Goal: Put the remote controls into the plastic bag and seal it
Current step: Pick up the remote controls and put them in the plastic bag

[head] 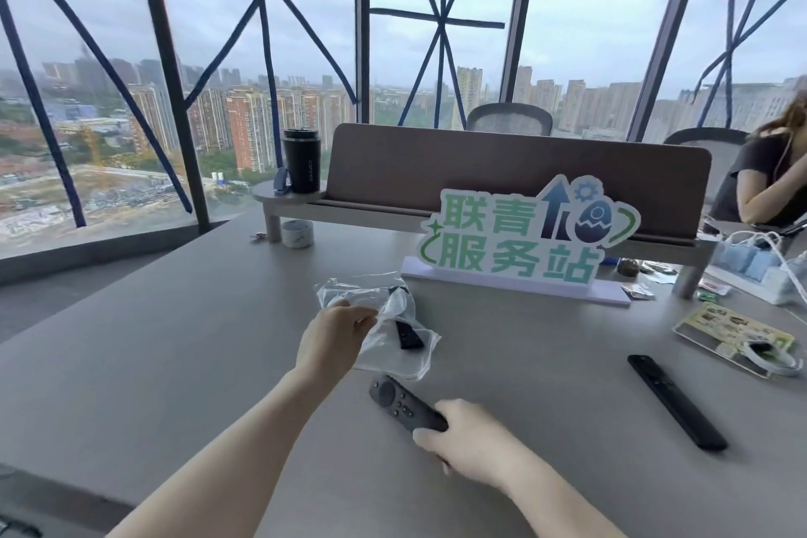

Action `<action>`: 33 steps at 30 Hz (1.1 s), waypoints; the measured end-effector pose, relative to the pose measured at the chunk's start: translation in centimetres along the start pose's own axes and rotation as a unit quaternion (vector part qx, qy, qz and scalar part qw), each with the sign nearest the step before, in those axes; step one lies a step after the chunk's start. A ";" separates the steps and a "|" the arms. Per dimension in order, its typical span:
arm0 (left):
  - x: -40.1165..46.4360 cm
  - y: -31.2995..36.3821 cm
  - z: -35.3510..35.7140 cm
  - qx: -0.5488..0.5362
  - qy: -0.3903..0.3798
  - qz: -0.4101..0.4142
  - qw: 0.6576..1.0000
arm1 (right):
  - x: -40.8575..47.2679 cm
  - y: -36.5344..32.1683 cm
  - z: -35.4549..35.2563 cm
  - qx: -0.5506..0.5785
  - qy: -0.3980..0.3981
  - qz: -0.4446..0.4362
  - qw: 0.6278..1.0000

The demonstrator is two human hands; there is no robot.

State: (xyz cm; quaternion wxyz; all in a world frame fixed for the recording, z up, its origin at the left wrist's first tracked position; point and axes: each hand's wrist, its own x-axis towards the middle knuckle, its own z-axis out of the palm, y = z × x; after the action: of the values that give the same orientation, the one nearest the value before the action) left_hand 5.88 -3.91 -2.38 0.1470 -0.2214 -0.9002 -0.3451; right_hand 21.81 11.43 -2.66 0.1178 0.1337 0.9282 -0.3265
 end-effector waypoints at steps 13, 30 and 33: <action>-2.0 3.2 0.7 -0.051 -0.020 0.053 0.997 | 4.0 -0.1 -0.9 0.433 -0.004 0.049 0.900; -3.2 7.7 4.4 -0.018 -0.033 0.062 0.997 | -2.2 22.0 -11.2 -0.075 0.341 0.318 0.881; -3.4 7.7 3.8 0.007 -0.019 0.038 0.999 | -1.7 22.4 -11.3 -0.017 0.334 0.307 0.891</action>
State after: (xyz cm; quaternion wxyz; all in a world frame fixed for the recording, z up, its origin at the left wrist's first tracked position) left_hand 12.21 2.74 -2.23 0.1447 -0.2607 -0.8961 -0.3288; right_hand 29.24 35.17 -6.42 -0.1021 0.5112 0.8308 -0.1947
